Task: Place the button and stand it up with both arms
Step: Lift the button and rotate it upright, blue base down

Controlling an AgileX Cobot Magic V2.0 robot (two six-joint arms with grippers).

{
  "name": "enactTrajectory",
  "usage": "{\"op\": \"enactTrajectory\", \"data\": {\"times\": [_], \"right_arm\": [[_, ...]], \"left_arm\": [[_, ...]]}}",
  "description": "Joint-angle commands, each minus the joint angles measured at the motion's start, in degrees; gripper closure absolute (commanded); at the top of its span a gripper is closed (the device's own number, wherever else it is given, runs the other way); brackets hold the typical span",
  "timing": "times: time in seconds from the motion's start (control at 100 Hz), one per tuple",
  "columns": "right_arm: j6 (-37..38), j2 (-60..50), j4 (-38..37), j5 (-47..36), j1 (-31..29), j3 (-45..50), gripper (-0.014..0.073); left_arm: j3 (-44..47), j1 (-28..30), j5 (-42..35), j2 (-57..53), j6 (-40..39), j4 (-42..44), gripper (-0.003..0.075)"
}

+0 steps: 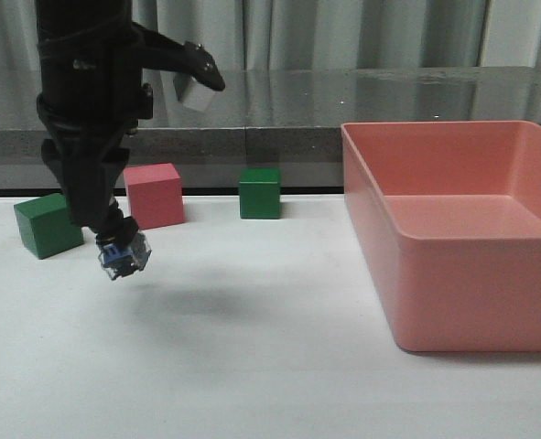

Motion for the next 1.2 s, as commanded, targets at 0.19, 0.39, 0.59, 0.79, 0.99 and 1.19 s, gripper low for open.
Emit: {"op": "enactTrajectory", "data": {"times": [0.19, 0.39, 0.59, 0.79, 0.99, 1.19], "right_arm": [[0.0, 0.61, 0.03, -4.79, -0.44, -1.31, 0.0655], [0.0, 0.61, 0.03, -4.79, -0.44, -1.31, 0.0655], [0.0, 0.61, 0.03, -4.79, -0.44, -1.31, 0.0655], [0.0, 0.61, 0.03, -4.79, -0.44, -1.31, 0.0655], [0.0, 0.61, 0.03, -4.79, -0.44, -1.31, 0.0655], [0.0, 0.61, 0.03, -4.79, -0.44, -1.31, 0.0655]], "left_arm": [[-2.23, -0.48, 2.1, 1.13, -0.76, 1.48, 0.0739], [-2.23, -0.48, 2.67, 2.77, -0.76, 1.38, 0.0739], [-2.23, -0.48, 3.45, 3.54, -0.76, 1.27, 0.0739], [-2.23, -0.48, 3.48, 3.54, -0.76, 1.16, 0.0739], [-2.23, -0.48, 3.48, 3.54, -0.76, 0.02, 0.0739], [-2.23, -0.48, 3.58, 3.54, -0.76, -1.1, 0.0731]]}}
